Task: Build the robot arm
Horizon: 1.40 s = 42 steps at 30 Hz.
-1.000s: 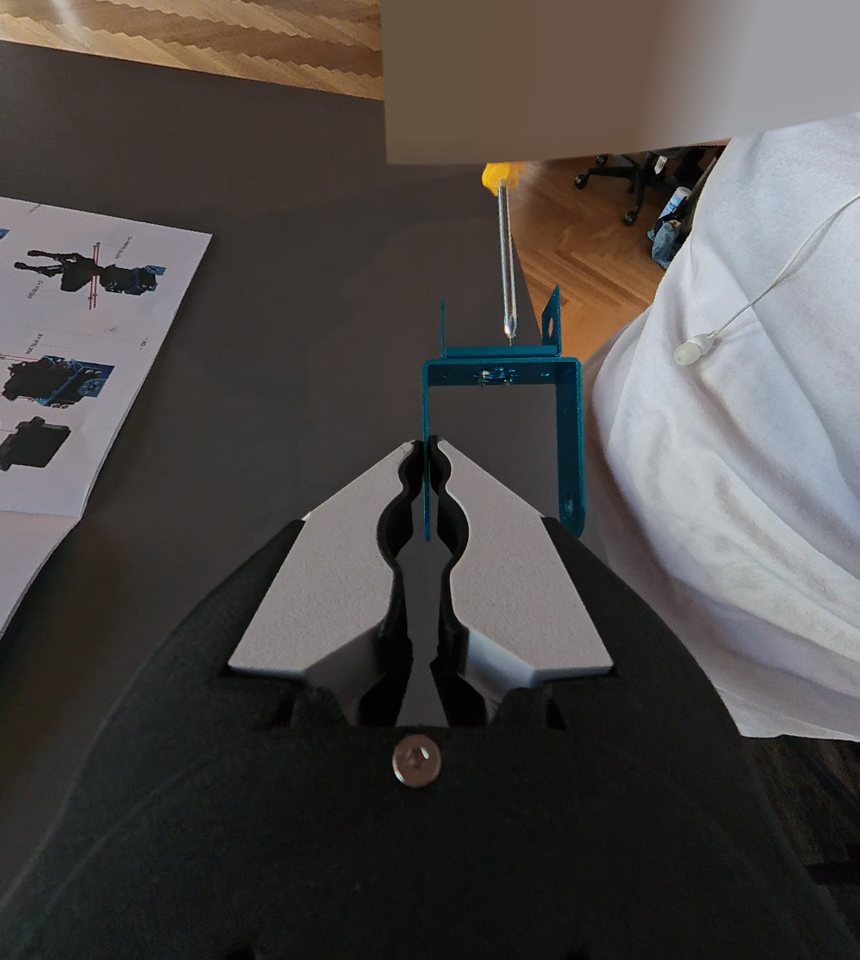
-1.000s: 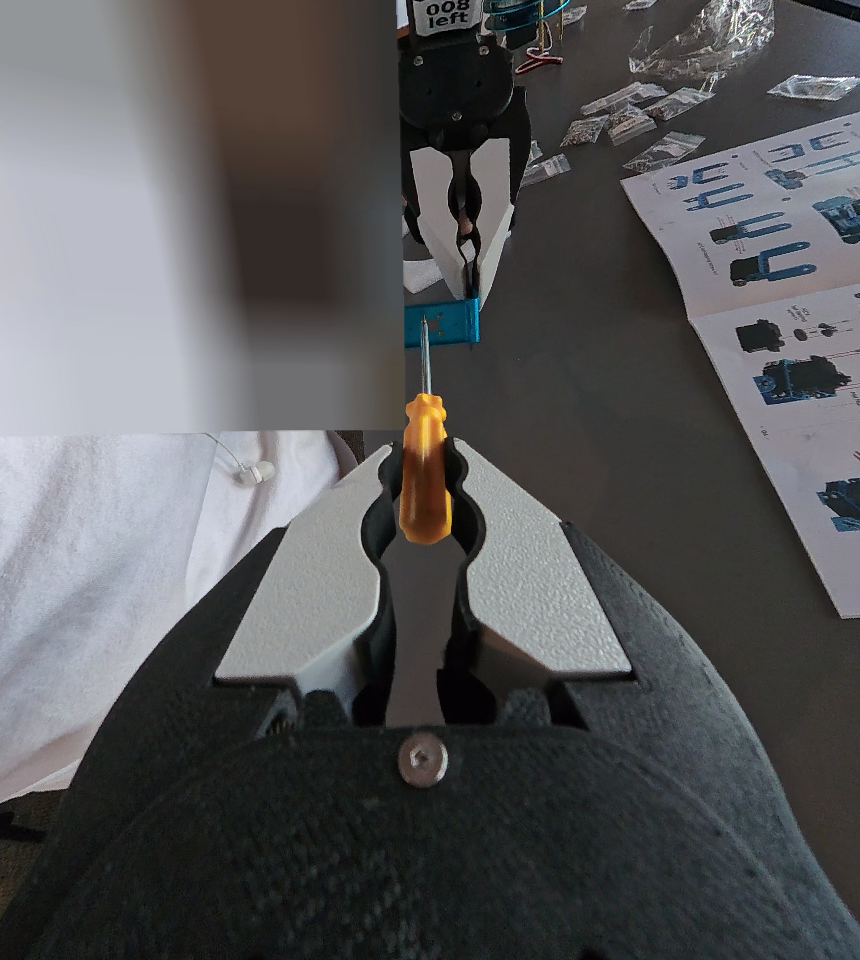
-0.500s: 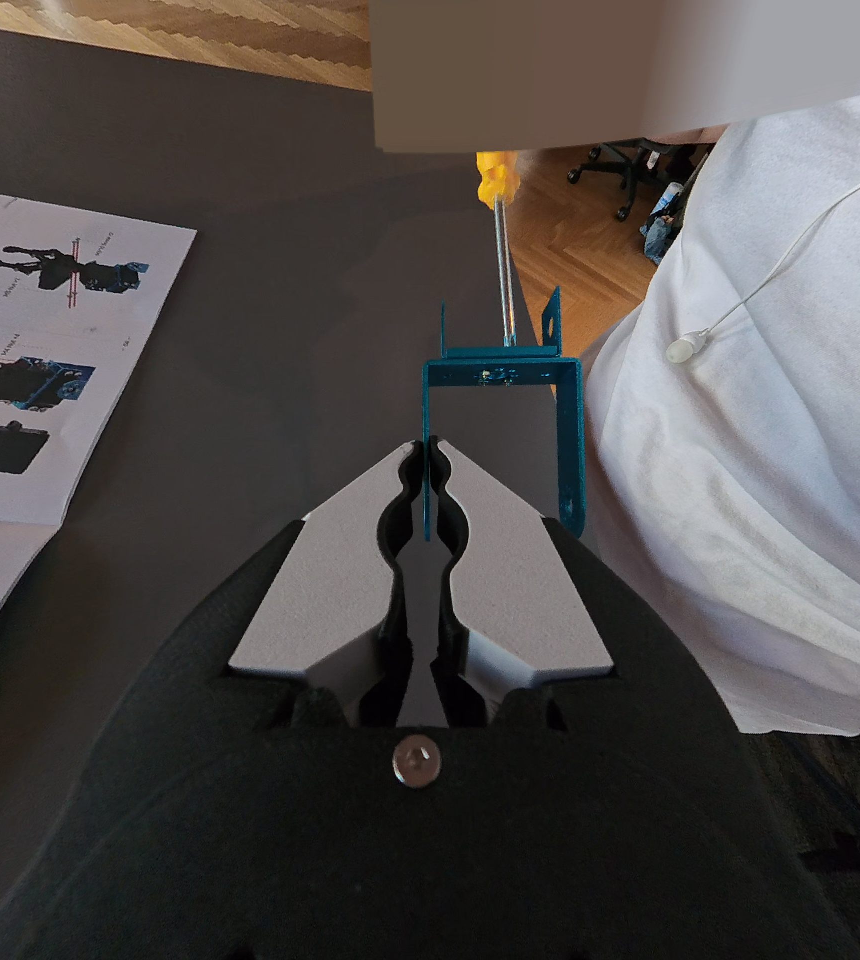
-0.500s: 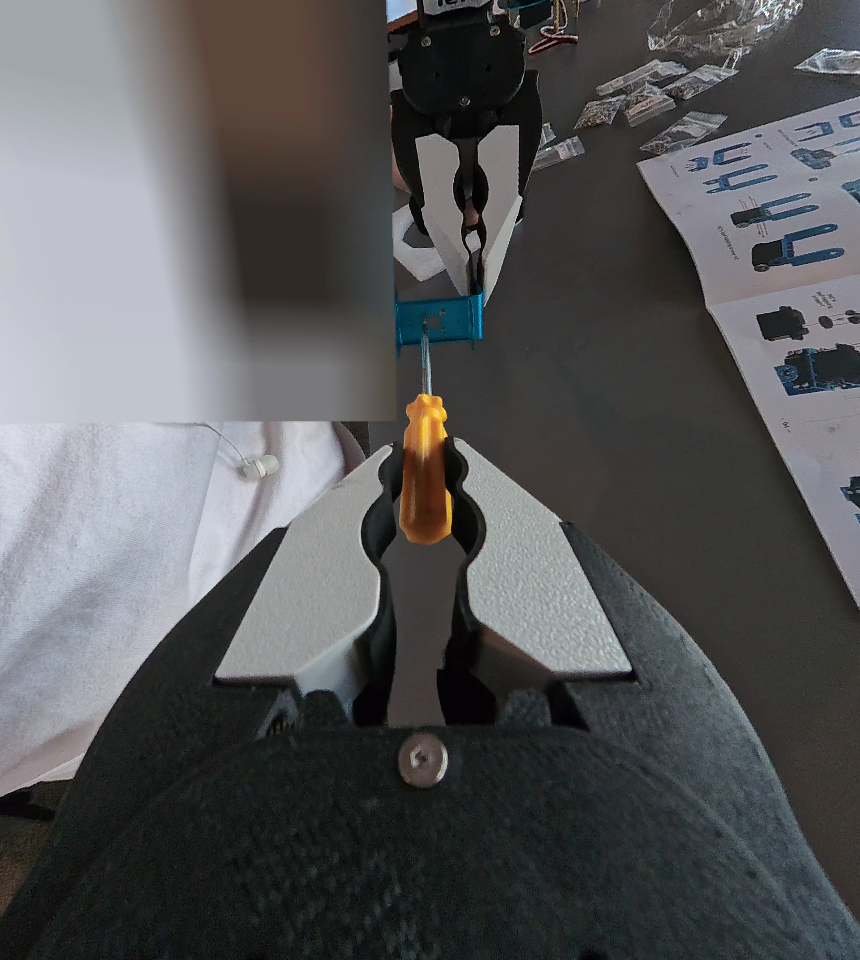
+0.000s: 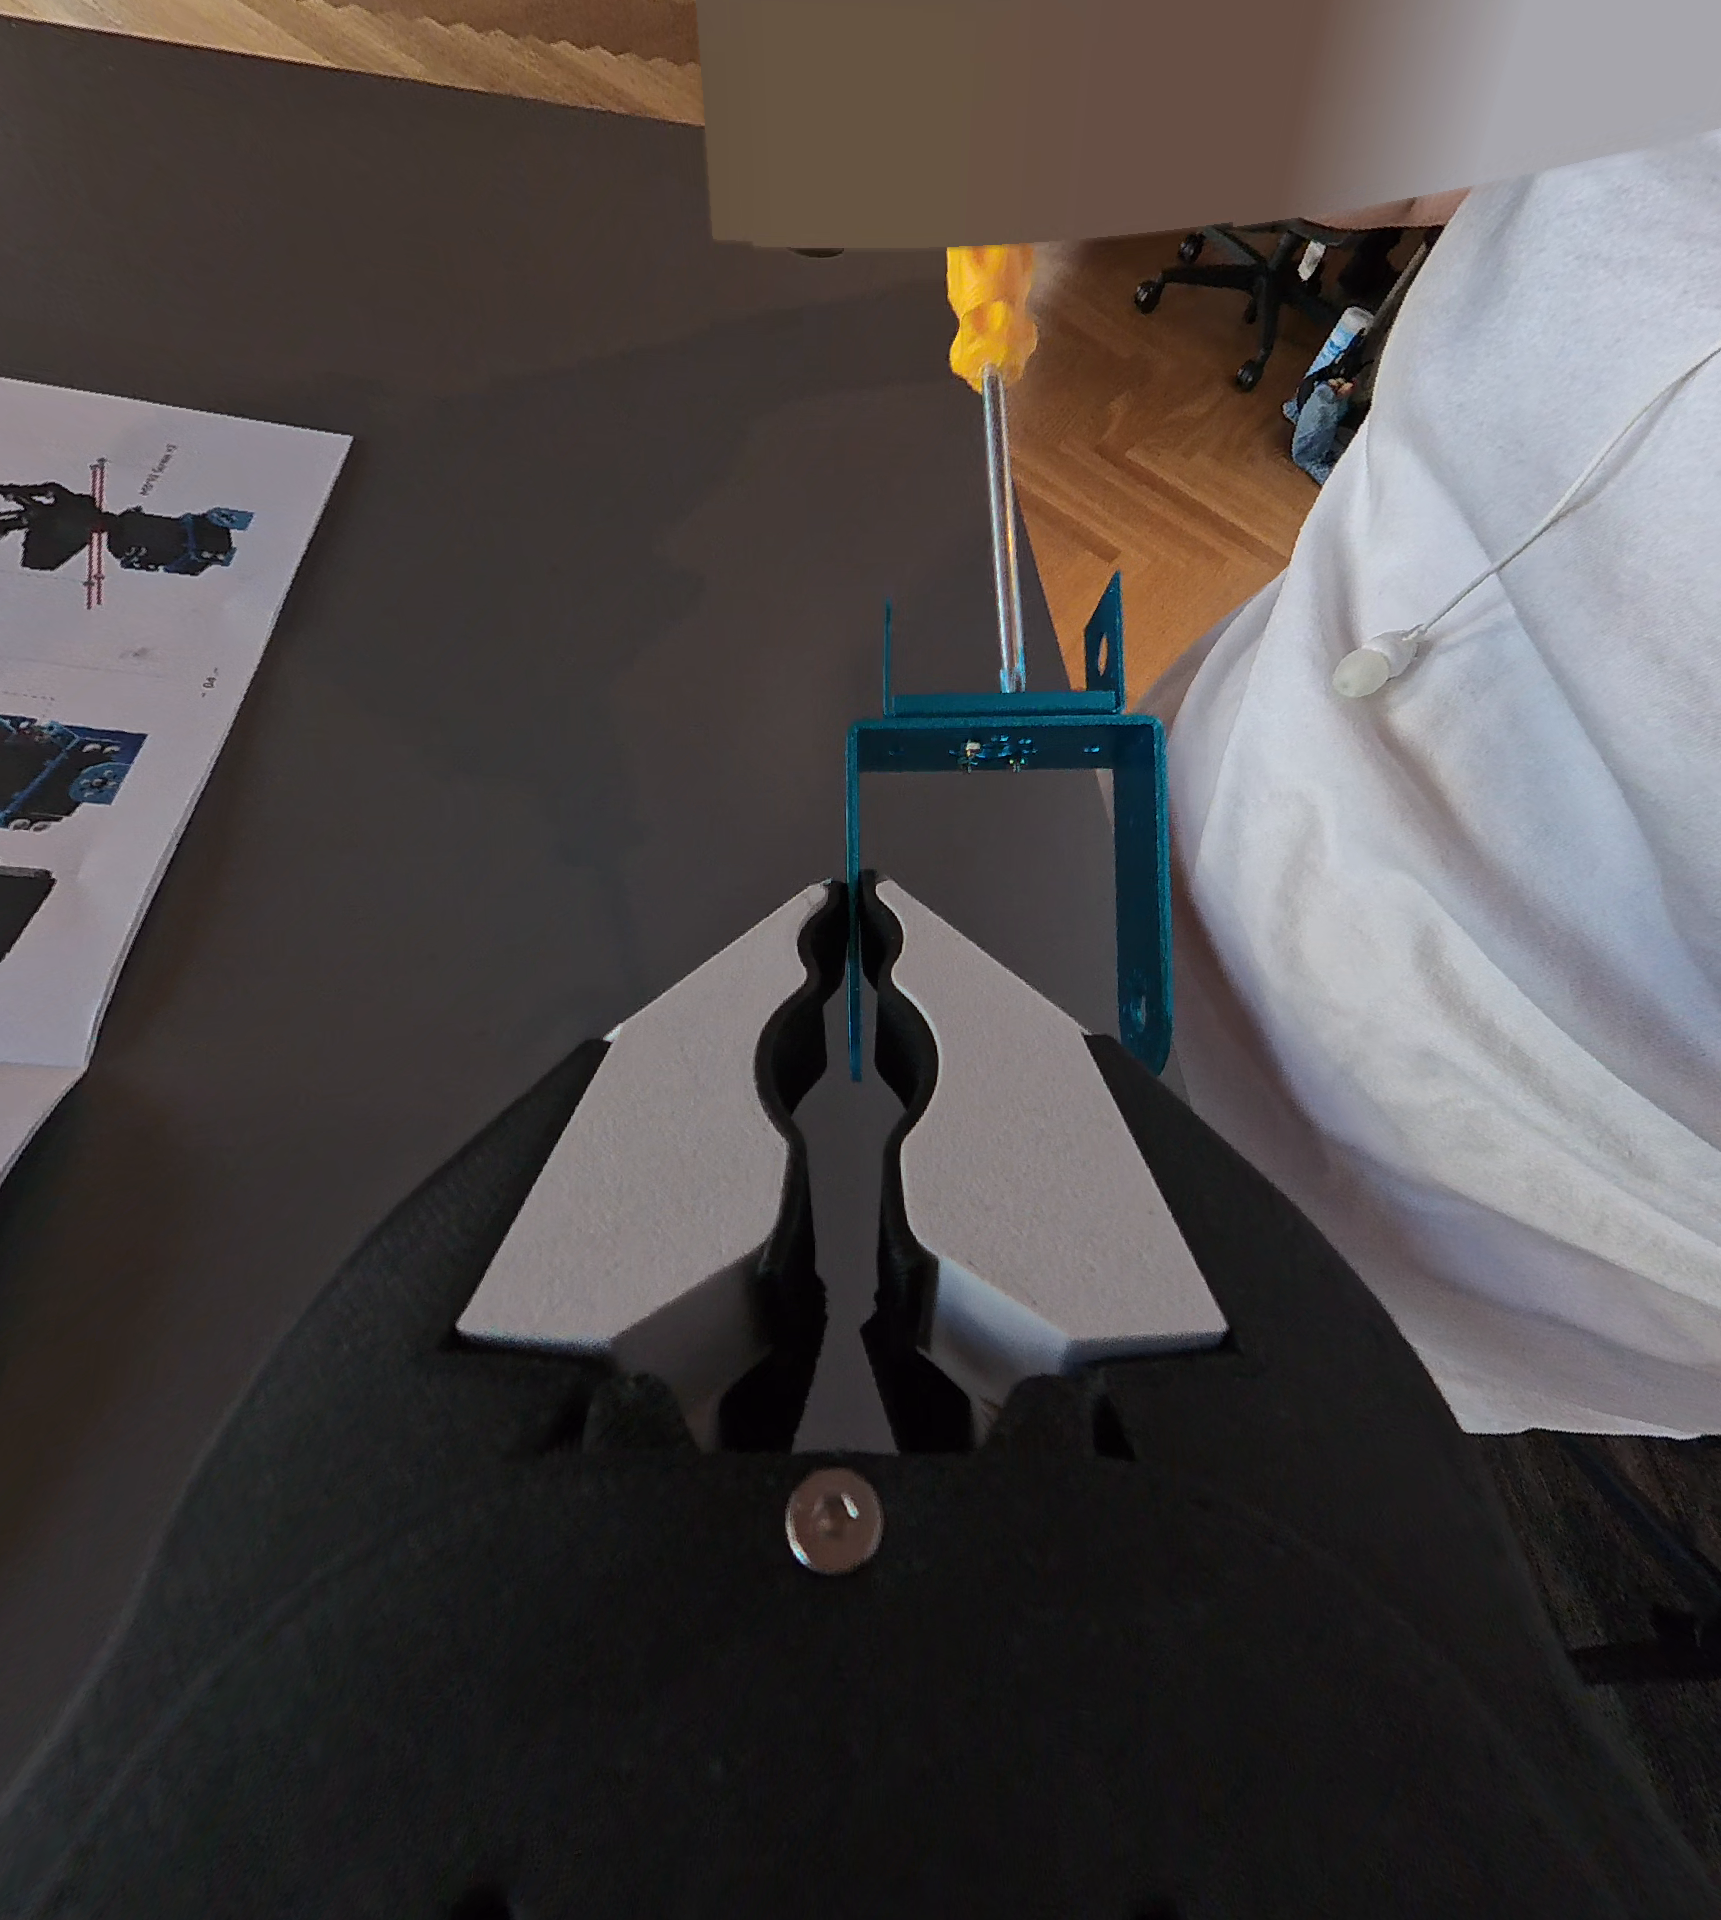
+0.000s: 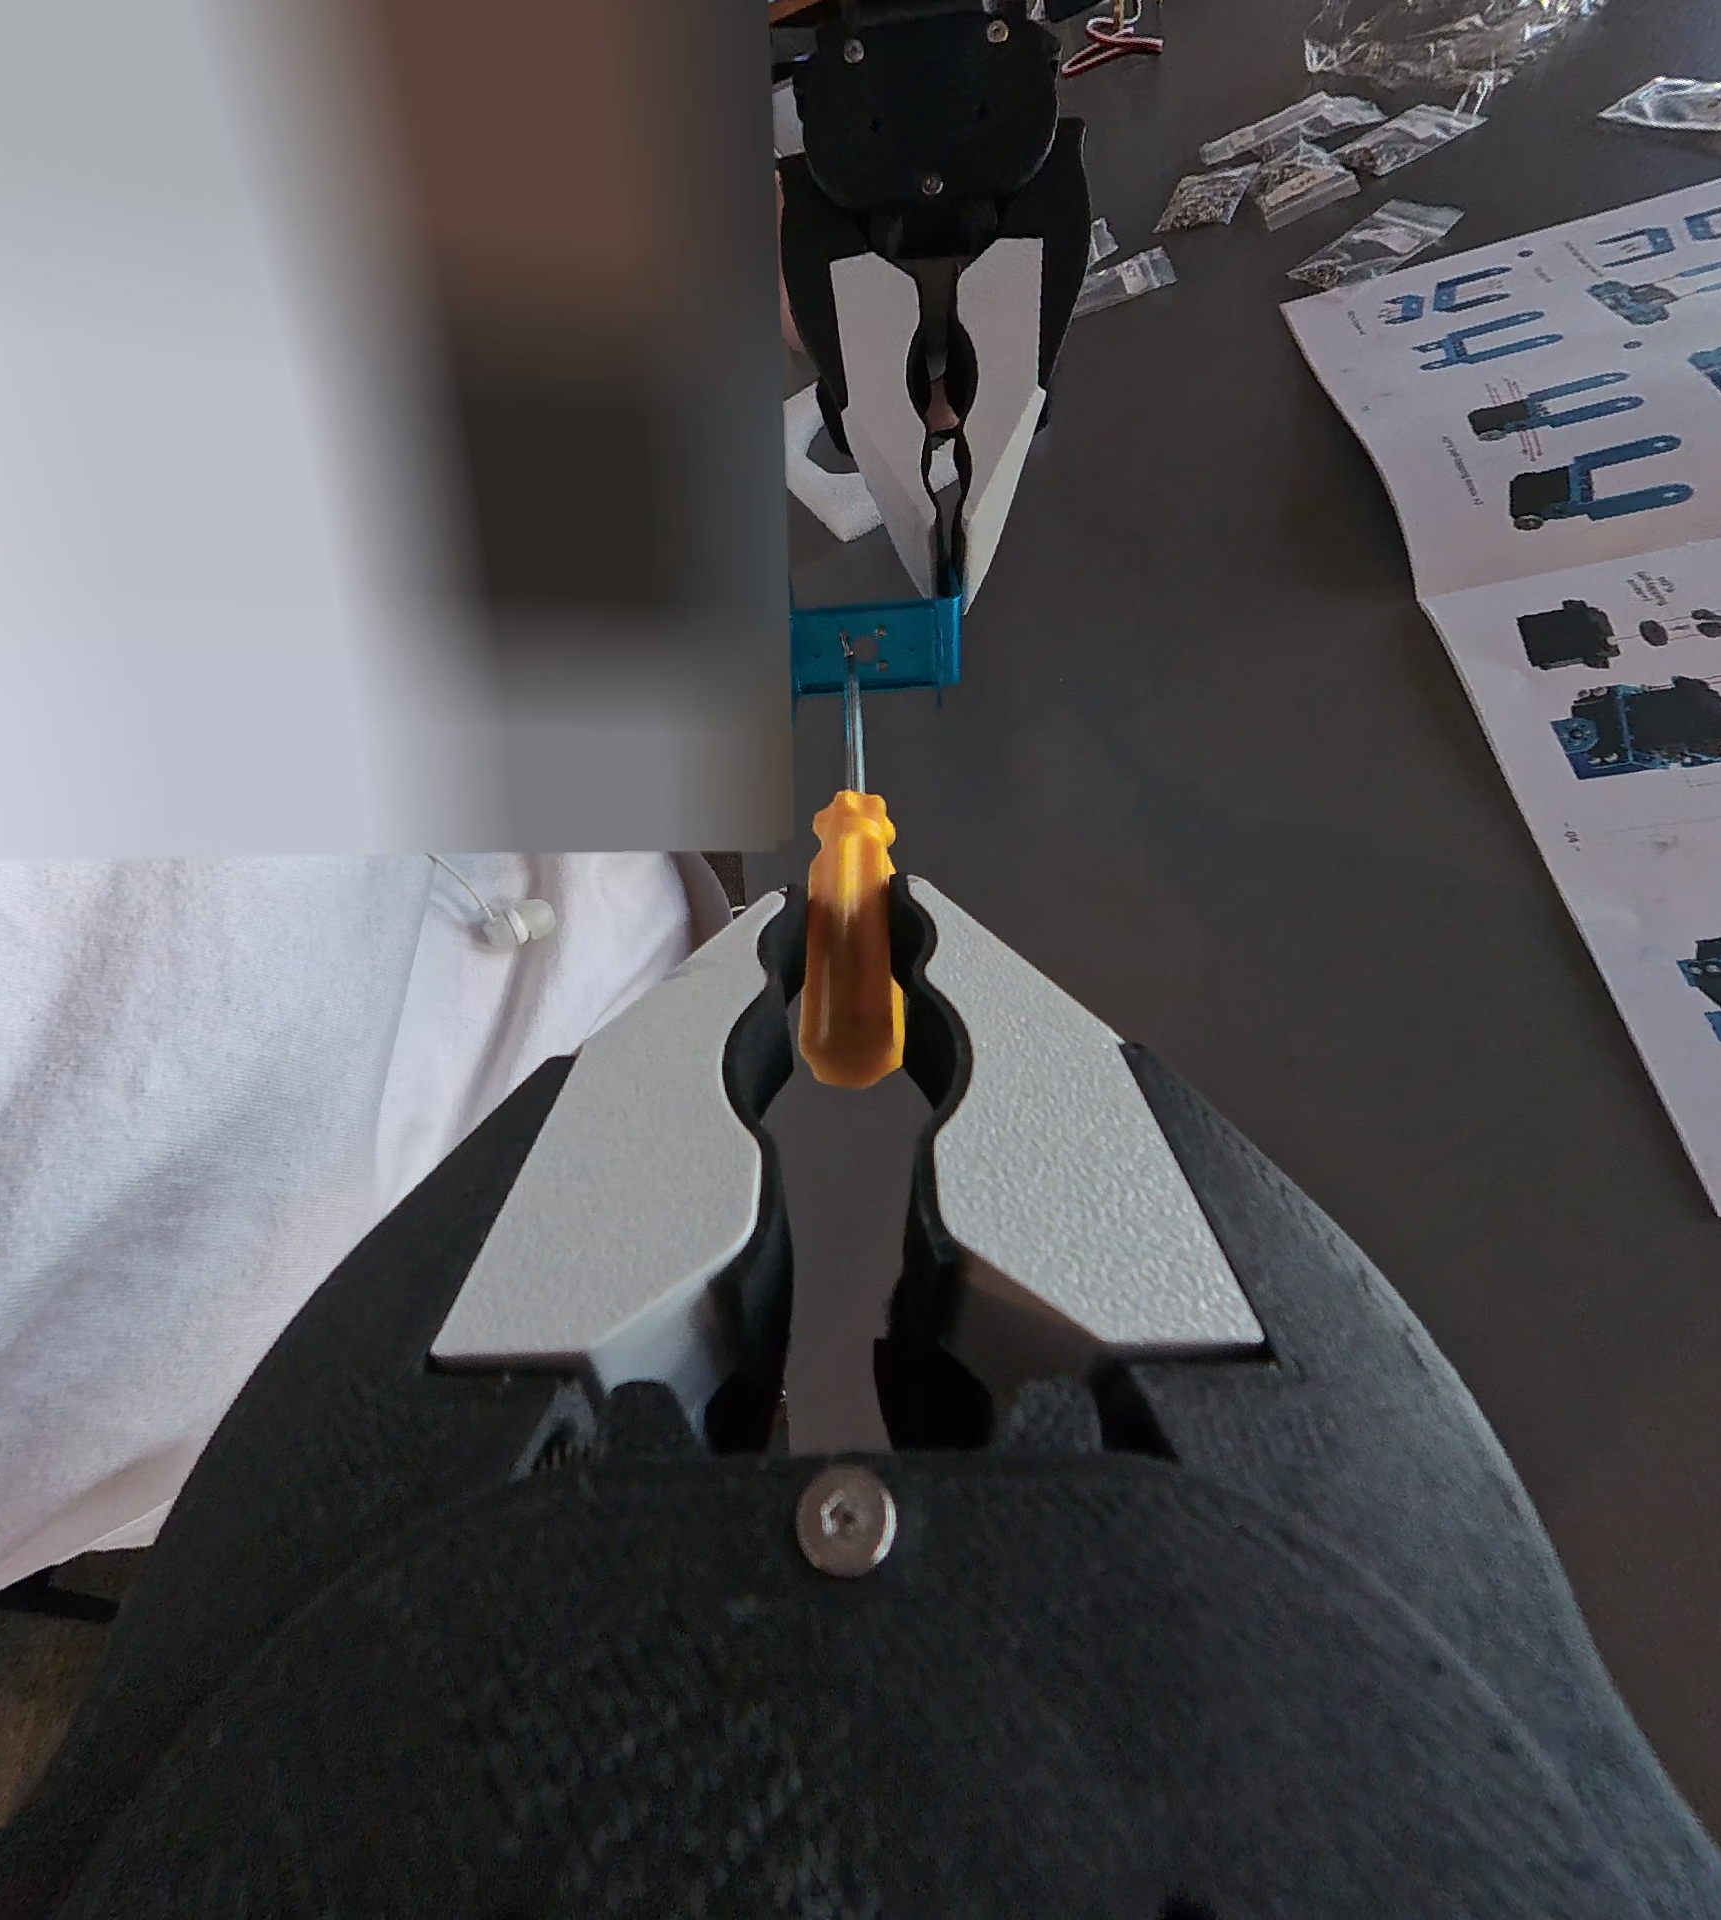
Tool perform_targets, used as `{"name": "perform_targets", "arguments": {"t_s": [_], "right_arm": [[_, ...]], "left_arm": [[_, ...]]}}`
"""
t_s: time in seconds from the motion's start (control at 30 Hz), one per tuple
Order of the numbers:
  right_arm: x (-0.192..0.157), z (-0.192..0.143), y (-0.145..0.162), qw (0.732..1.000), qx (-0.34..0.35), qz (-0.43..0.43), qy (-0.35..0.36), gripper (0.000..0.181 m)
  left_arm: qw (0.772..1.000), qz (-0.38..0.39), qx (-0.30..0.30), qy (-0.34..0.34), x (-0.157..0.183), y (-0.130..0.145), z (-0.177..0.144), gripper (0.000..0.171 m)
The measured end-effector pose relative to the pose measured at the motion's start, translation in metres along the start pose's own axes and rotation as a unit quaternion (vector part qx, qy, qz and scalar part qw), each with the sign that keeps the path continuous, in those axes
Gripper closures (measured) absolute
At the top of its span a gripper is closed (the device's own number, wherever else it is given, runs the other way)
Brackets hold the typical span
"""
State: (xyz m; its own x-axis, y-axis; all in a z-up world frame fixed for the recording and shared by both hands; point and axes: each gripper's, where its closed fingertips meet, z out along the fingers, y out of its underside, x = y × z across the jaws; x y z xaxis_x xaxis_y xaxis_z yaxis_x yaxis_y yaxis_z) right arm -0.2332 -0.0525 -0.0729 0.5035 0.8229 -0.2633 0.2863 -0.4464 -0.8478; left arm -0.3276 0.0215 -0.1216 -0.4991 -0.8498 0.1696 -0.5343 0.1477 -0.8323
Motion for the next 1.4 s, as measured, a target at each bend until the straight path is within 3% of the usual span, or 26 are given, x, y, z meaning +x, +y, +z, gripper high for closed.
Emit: {"name": "perform_targets", "arguments": {"t_s": [0.23,0.53,0.73,1.13,1.4], "right_arm": [[0.010,-0.008,-0.003,0.997,0.016,-0.046,0.063,0.167],[0.018,-0.027,-0.033,0.962,0.060,-0.226,0.144,0.168],[0.014,-0.027,-0.070,0.911,0.039,-0.382,0.149,0.168],[0.018,-0.011,-0.123,0.776,-0.058,-0.612,0.138,0.168],[0.015,0.000,-0.136,0.739,-0.064,-0.656,0.139,0.168]], "left_arm": [[0.998,-0.061,0.014,-0.004,-0.007,0.004,0.001,0.171],[0.978,-0.144,0.142,0.046,-0.003,-0.022,-0.004,0.171],[0.956,-0.154,0.241,0.066,-0.009,-0.042,-0.026,0.171],[0.945,-0.076,0.317,0.001,-0.024,-0.053,-0.068,0.171],[0.939,-0.071,0.337,-0.010,-0.030,-0.051,-0.077,0.171]]}}
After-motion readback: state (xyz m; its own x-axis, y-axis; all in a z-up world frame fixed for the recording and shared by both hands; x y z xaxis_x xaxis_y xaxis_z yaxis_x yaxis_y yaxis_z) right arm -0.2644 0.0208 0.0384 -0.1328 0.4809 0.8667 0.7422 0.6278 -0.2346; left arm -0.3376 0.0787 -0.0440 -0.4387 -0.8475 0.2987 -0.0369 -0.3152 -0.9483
